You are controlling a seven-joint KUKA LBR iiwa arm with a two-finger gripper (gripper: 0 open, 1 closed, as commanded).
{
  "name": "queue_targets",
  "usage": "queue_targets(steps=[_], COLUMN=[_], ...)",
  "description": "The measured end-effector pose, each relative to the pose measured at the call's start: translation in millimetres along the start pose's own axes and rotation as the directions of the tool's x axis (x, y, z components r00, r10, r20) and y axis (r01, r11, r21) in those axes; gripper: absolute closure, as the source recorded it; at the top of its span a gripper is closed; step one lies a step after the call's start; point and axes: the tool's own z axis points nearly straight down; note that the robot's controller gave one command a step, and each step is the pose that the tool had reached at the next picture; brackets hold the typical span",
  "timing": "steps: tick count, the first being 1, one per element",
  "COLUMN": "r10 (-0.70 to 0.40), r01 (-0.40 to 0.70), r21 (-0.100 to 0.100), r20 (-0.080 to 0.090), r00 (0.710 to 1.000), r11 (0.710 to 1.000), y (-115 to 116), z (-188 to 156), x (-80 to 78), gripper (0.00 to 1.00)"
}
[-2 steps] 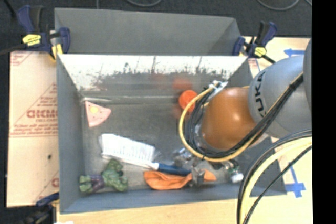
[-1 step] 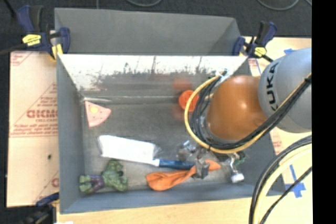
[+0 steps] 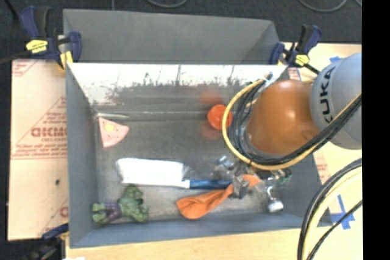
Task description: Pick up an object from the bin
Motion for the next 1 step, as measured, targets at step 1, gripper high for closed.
queue_targets(steps=[1], r10=[0.001], r01=[-0.001], r21=[-0.014], r20=[-0.020], r00=[1.000], r11=[1.000], y=[3.2], z=[-14.4], x=[4.0], gripper=[1.00])
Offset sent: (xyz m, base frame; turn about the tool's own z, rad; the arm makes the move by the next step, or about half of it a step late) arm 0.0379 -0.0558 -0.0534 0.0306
